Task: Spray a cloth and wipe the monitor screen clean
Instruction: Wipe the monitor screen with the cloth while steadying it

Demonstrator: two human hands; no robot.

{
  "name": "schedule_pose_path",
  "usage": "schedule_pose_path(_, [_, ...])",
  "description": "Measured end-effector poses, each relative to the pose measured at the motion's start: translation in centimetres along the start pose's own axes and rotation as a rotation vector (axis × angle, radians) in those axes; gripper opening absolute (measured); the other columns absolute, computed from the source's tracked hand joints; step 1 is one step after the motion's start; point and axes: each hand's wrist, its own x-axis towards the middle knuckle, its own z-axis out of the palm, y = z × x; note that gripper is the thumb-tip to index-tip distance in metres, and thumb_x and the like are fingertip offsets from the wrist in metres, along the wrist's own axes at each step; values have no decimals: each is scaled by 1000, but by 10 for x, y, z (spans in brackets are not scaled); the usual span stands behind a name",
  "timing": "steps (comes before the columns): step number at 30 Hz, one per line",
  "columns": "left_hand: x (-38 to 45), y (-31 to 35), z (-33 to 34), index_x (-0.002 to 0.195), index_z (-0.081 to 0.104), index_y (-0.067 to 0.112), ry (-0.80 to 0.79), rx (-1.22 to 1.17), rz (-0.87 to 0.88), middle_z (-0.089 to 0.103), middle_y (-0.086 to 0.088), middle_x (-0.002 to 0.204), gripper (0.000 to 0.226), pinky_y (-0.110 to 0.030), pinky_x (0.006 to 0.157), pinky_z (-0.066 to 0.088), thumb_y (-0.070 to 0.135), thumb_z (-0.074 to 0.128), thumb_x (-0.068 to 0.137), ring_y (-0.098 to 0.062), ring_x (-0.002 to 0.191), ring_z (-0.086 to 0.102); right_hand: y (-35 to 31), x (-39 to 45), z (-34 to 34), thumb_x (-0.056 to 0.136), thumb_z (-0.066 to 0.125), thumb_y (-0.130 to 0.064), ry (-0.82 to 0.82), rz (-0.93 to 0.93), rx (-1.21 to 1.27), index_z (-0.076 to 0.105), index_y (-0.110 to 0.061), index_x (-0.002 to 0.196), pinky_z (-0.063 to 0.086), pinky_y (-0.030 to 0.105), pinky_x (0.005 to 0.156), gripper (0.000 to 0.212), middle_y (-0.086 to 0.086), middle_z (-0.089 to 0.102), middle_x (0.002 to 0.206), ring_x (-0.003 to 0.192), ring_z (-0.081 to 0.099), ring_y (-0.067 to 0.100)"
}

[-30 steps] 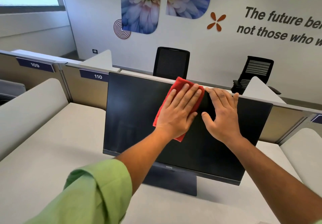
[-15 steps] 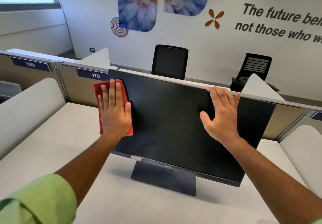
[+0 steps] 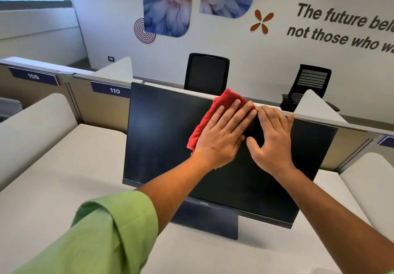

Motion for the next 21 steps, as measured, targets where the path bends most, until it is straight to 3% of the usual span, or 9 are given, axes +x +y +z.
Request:
schedule_pose_path(5, [-23, -20, 2, 165, 8, 22, 38, 30, -134, 3, 0, 174, 70, -49, 129, 3, 42, 38, 105, -23, 160, 1, 3, 4, -4, 90, 63, -34, -32, 27, 22, 48, -19, 157, 4, 59, 133, 70, 3, 51, 157, 154, 35, 27])
schedule_pose_path(13, [-93, -87, -5, 165, 5, 20, 103, 65, -612, -1, 0, 174, 69, -49, 129, 1, 47, 30, 107, -24, 160, -1, -6, 3, 0, 86, 64, -31, 29, 11, 33, 56, -14, 151, 7, 62, 131, 68, 7, 57, 150, 148, 43, 33])
schedule_pose_path(21, [-150, -82, 10, 165, 2, 21, 182, -49, -994, -1, 2, 174, 65, -51, 129, 8, 46, 25, 109, -23, 160, -2, -8, 2, 0, 86, 63, -32, 27, 11, 15, 56, -15, 152, 3, 59, 133, 68, 7, 57, 151, 149, 42, 32])
